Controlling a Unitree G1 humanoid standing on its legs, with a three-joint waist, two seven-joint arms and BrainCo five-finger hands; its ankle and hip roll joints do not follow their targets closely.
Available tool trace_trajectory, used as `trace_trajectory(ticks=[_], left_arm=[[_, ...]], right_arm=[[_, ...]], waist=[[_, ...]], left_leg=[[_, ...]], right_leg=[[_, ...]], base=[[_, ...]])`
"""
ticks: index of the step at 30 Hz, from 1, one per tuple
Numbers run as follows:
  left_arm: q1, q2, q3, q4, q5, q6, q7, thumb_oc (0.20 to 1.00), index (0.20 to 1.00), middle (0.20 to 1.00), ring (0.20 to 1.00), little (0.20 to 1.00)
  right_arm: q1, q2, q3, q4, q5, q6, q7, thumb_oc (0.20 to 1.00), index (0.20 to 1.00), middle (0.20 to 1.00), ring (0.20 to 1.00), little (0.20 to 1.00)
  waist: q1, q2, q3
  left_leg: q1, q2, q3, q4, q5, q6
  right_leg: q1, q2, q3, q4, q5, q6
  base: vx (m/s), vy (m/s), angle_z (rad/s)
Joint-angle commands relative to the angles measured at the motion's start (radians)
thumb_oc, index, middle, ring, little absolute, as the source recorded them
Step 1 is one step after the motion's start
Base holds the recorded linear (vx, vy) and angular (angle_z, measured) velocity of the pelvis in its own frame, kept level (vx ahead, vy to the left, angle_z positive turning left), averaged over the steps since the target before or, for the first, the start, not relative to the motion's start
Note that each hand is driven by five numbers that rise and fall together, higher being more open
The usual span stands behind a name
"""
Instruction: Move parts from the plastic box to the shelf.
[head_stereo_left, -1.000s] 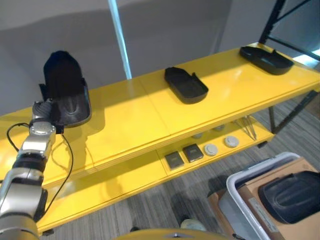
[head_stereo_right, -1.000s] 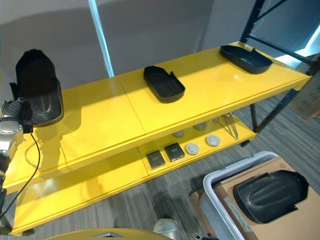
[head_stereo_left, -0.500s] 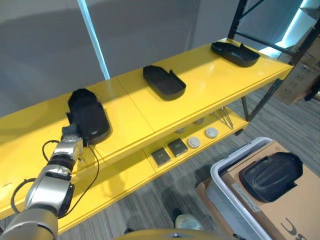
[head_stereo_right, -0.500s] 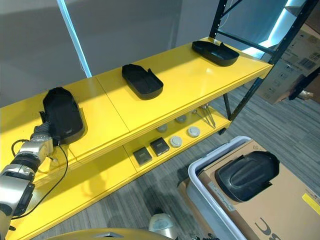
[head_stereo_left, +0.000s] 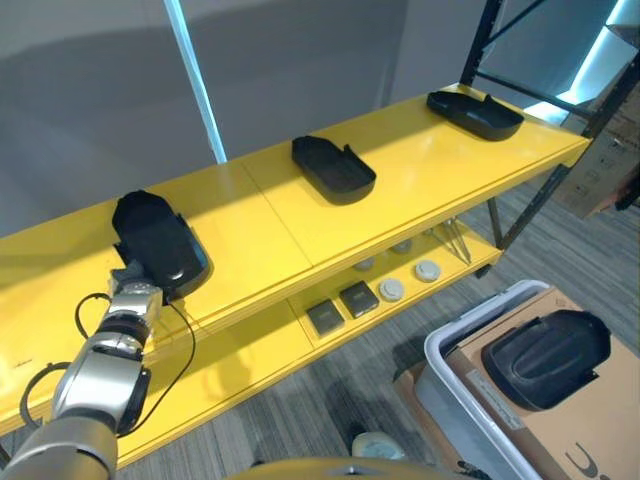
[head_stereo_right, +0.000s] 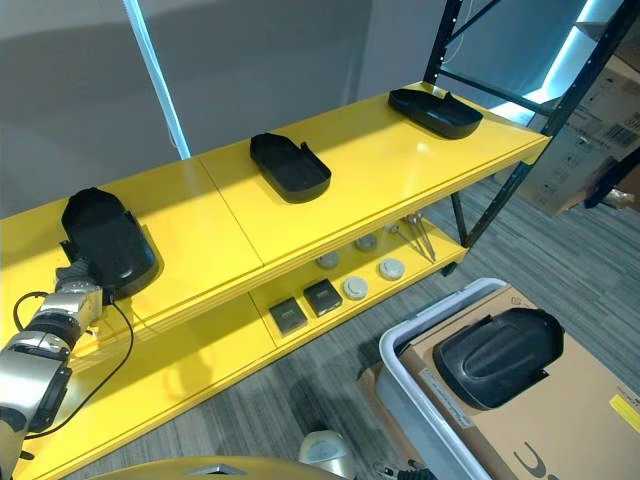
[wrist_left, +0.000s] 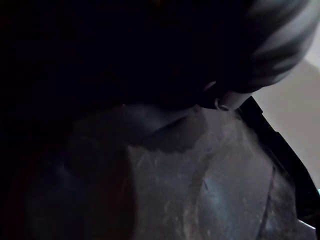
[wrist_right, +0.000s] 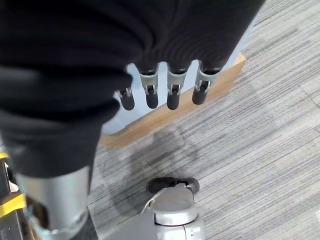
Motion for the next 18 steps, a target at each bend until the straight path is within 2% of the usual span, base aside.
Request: trace_trajectory(ticks=[1, 7, 8, 9, 18], left_arm=[[0.024, 0.010, 0.029, 0.043, 0.068, -0.007, 0.010, 0.200, 0.200, 0.200, 0.200, 0.200], [0.017, 0.012, -0.005, 0.030, 0.143, -0.007, -0.038, 0.200, 0.200, 0.200, 0.200, 0.200], [0.007, 0.013, -0.025, 0.021, 0.166, 0.014, -0.059, 0.200, 0.200, 0.200, 0.200, 0.200], [-0.003, 0.012, -0.040, 0.013, 0.173, 0.035, -0.059, 0.200, 0.200, 0.200, 0.200, 0.200], [-0.037, 0.040, -0.074, 0.040, 0.203, 0.049, -0.051, 0.200, 0.200, 0.200, 0.200, 0.200]], right_arm=[[-0.021, 0.013, 0.031, 0.025, -0.003, -0.019, 0.004, 1.000, 1.000, 1.000, 1.000, 1.000], [-0.028, 0.012, 0.045, 0.013, 0.003, -0.004, 0.001, 1.000, 1.000, 1.000, 1.000, 1.000], [-0.029, 0.010, 0.048, 0.011, 0.006, 0.002, 0.000, 1.000, 1.000, 1.000, 1.000, 1.000], [-0.030, 0.008, 0.048, 0.010, 0.008, 0.006, 0.001, 1.000, 1.000, 1.000, 1.000, 1.000], [-0.019, -0.007, 0.046, 0.020, -0.011, -0.004, 0.003, 1.000, 1.000, 1.000, 1.000, 1.000]], waist=[[-0.004, -0.028, 0.025], [-0.003, -0.026, 0.021], [-0.005, -0.025, 0.021], [-0.007, -0.025, 0.021], [-0.024, -0.026, 0.021]], left_leg=[[-0.036, 0.077, -0.079, 0.113, -0.063, -0.037], [-0.027, 0.078, -0.077, 0.102, -0.061, -0.038], [-0.025, 0.078, -0.072, 0.100, -0.062, -0.038], [-0.023, 0.077, -0.070, 0.097, -0.061, -0.038], [-0.018, 0.082, -0.054, 0.093, -0.060, -0.043]], right_leg=[[0.034, -0.050, 0.007, -0.049, 0.001, 0.069], [0.037, -0.051, 0.006, -0.047, -0.002, 0.070], [0.035, -0.051, 0.008, -0.048, -0.002, 0.072], [0.036, -0.050, 0.010, -0.052, 0.000, 0.073], [0.035, -0.045, 0.020, -0.061, 0.002, 0.074]], base=[[0.00, 0.000, 0.00], [0.00, 0.001, 0.01], [0.00, 0.000, 0.00], [0.00, 0.000, 0.00], [0.00, 0.000, 0.00]])
